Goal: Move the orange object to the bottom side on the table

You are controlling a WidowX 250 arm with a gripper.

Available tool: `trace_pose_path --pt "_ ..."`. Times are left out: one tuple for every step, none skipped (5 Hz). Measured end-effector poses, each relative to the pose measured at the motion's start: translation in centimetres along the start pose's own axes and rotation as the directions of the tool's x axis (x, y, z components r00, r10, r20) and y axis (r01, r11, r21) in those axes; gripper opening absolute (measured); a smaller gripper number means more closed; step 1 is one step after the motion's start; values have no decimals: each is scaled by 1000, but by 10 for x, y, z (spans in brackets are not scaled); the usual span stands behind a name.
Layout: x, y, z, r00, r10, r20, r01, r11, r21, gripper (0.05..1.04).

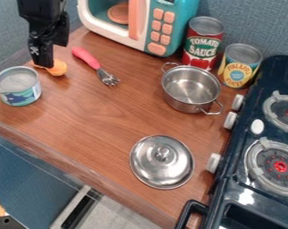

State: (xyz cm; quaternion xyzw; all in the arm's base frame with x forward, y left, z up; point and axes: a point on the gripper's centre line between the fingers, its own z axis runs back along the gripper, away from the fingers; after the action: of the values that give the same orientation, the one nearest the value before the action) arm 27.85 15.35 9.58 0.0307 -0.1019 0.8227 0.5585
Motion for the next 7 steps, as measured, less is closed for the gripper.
trace_pose_path --pt "-1 2 -10 1000 2 0 -2 999 32 1000" --pt "2 -13 -24 1000 8 27 -9 999 41 1000" --pt "14 -27 -39 997 76 33 -78 995 67 1000" --pt "20 -38 -52 992 121 29 -124 987 102 1000" --pt "27 -44 -65 988 150 35 -153 979 132 1000" --pt "28 -46 -79 987 159 32 -162 975 155 1000" --pt "24 -49 -81 985 171 9 -171 977 128 944"
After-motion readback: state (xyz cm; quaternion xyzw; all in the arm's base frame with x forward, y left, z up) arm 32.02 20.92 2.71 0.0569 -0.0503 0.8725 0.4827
